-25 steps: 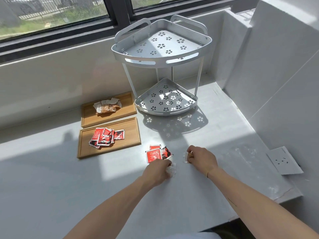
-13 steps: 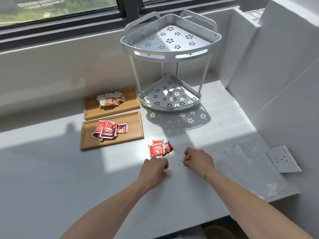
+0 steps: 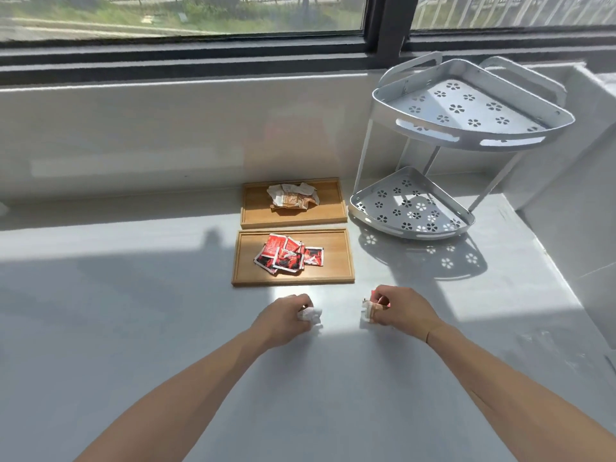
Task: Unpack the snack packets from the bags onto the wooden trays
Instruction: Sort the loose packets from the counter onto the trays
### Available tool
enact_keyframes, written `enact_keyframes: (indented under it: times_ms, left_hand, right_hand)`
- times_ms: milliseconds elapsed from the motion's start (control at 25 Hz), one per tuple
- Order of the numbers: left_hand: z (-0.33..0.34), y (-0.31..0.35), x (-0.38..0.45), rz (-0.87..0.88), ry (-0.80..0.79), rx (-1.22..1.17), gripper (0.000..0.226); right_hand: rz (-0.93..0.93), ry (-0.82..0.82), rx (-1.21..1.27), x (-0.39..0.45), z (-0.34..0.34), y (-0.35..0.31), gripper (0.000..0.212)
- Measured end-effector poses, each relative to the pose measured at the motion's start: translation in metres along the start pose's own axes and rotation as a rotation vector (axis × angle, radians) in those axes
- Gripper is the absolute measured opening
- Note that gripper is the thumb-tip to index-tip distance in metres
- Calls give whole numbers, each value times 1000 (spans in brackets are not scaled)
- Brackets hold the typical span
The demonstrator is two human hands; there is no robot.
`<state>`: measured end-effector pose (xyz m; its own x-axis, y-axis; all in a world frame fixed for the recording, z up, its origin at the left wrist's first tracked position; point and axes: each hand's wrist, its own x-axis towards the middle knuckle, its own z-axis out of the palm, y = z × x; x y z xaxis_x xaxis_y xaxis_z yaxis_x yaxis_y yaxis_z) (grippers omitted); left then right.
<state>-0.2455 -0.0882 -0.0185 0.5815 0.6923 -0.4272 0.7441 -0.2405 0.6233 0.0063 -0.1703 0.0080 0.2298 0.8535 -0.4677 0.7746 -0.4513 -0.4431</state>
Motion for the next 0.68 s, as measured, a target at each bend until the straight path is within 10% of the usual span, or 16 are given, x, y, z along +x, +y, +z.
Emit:
enact_keyframes:
  times_ms: [680]
  left_hand:
    - [-180,-61,108,-171,114,72,15]
  right_hand:
    - [-152,90,-218,182,-38,-128,22]
